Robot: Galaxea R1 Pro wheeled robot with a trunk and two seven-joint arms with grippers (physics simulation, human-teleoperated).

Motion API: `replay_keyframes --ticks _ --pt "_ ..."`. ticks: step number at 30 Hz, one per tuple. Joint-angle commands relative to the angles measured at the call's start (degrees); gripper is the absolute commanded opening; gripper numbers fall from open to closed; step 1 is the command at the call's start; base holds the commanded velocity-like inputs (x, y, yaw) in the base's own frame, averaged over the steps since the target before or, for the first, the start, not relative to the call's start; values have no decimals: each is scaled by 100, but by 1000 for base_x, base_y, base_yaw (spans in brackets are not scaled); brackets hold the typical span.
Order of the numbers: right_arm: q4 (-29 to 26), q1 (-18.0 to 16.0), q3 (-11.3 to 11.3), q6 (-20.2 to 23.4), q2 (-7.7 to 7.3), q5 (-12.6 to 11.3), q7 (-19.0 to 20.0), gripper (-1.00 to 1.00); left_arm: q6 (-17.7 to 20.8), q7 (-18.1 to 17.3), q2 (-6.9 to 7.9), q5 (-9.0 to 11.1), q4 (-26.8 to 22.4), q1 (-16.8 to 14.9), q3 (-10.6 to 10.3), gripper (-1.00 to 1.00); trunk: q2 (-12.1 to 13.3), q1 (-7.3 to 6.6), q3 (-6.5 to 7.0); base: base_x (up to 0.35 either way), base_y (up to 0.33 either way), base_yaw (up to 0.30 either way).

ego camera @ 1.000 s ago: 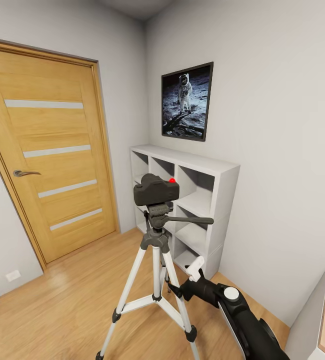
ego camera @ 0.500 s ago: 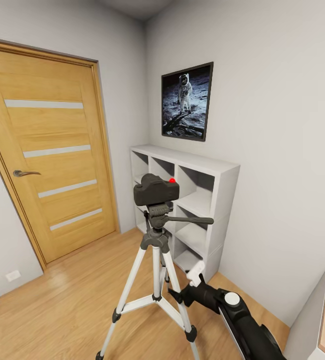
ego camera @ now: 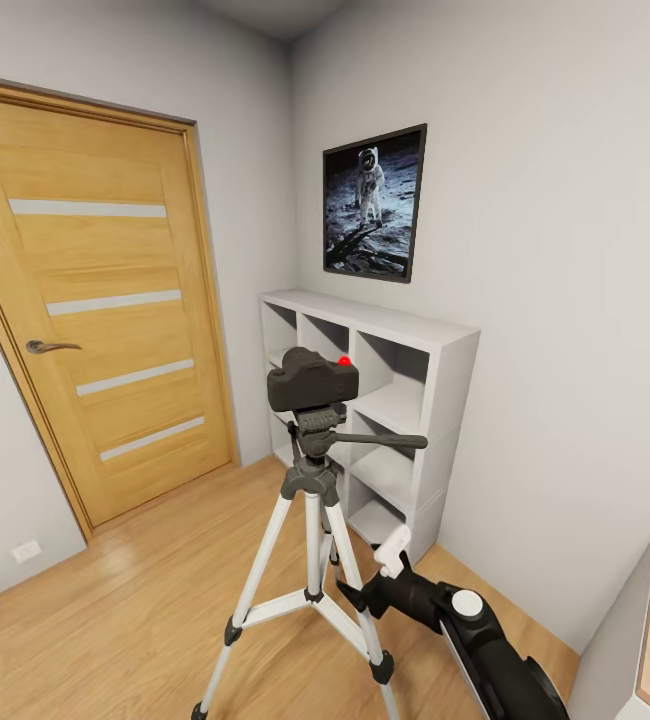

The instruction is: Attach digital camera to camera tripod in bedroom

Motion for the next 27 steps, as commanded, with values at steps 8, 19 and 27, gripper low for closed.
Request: replay_keyframes --ticks 8,19,27 --pt "-446 263 5 58 -18 33 29 100 29 19 -22 -27 -8 17 49 100 -4 2 -2 0 0 0" --pt "-942 597 14 64 -18 42 27 100 29 20 -22 -34 -9 17 49 100 -4 2 -2 0 0 0" --pt "-1023 652 10 151 -17 43 26 100 29 20 -22 -30 -9 16 49 100 -4 2 -2 0 0 0"
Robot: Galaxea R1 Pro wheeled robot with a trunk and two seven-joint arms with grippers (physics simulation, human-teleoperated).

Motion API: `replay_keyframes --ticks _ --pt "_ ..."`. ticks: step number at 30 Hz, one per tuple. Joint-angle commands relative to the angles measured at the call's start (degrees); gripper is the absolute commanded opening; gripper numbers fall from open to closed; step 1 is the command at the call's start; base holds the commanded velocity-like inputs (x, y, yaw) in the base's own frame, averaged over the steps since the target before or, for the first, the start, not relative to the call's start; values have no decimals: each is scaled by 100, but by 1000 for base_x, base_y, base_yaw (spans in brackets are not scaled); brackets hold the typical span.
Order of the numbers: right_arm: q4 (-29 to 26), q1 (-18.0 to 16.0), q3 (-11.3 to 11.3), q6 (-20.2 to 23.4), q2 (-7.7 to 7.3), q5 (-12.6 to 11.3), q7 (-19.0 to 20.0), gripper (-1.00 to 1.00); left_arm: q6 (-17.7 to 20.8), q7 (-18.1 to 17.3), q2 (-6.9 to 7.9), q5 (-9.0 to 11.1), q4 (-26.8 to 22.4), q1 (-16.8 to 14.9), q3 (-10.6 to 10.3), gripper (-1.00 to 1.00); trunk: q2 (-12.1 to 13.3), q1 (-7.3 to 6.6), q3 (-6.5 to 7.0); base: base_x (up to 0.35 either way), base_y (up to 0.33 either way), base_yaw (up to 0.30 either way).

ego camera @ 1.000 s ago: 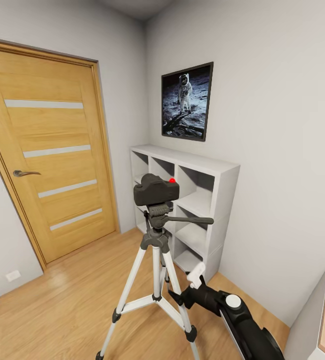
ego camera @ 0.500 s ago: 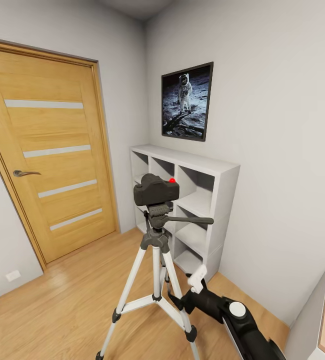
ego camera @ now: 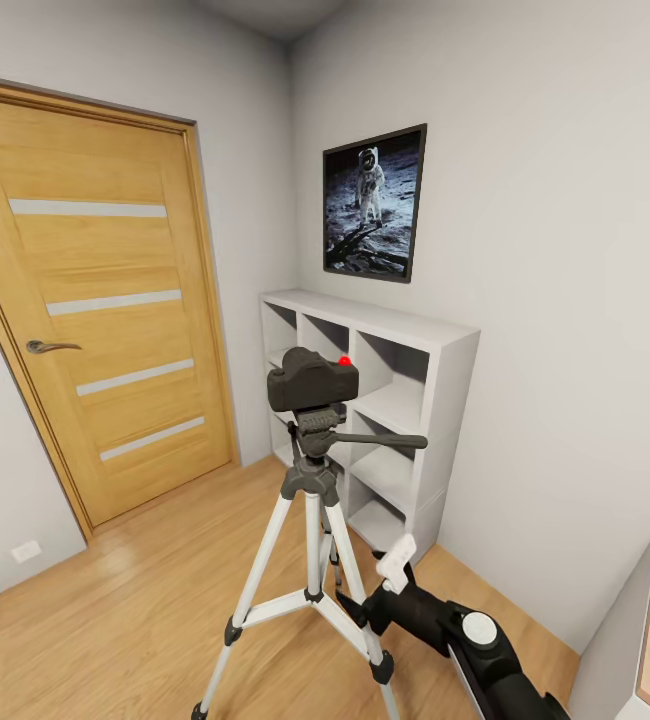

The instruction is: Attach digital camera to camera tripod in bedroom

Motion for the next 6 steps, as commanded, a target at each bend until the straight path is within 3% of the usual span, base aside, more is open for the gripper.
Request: replay_keyframes --ticks 1,6 --pt "-13 2 -6 49 3 33 26 100 31 -13 2 -10 -6 1 46 100 -4 2 -2 0 0 0" --pt "-24 10 -7 111 3 31 26 100 31 -13 2 -14 -6 3 46 100 -4 2 -2 0 0 0"
